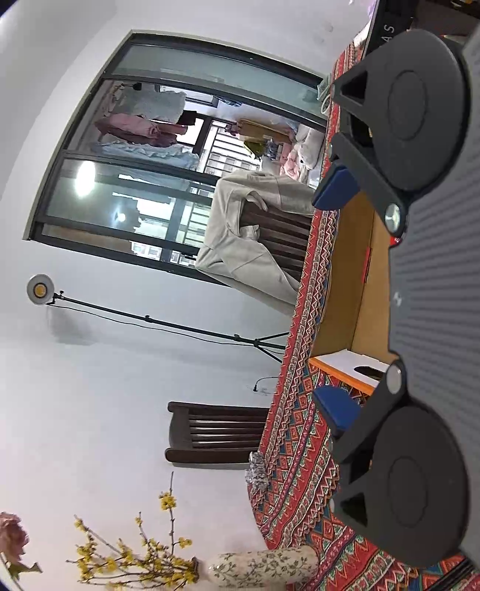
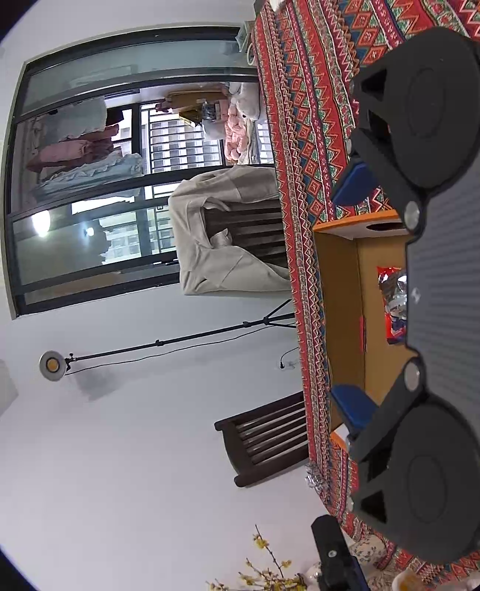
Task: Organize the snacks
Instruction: 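Move both grippers back from the box to the snack pile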
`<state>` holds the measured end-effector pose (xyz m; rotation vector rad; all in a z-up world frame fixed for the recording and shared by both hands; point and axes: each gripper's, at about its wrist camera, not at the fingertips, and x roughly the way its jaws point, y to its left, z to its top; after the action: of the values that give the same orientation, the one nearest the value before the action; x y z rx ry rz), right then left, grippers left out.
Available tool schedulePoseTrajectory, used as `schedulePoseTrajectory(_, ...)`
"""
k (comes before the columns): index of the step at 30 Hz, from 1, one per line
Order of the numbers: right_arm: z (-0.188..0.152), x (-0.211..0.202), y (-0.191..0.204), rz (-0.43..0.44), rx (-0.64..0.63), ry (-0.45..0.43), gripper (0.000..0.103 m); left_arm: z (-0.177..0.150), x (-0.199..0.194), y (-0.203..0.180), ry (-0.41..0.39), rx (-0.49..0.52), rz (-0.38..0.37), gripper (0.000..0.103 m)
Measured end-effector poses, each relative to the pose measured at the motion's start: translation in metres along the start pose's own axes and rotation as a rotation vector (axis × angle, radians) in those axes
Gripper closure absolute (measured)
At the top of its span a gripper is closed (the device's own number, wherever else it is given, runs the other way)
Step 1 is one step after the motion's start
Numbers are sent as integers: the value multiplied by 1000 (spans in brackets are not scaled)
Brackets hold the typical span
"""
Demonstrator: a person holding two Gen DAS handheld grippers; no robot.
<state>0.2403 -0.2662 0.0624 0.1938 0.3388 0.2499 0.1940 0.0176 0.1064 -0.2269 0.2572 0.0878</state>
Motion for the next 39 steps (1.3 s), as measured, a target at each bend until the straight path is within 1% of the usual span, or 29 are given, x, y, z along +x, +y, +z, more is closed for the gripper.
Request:
schedulePoseTrajectory(6, -4, -33, 2, 3, -12, -4, 0, -2, -35, 2, -2, 9, -13, 0)
schedulePoseTrajectory(14, -22, -76, 1, 10, -28, 2, 0, -12, -80, 16, 1, 18, -12, 0)
schedulePoseTrajectory(20, -41, -103, 3, 19, -38, 11, 0, -30, -106, 29, 28, 35, -16, 0)
schedulePoseTrajectory(30, -81, -141, 14, 41, -85, 38, 0, -60, -137, 43, 74, 52, -27, 0)
schedulePoseTrajectory(39, -113, -163, 25, 76, -112, 85, 0, -88, -162, 50, 113, 68, -56, 0)
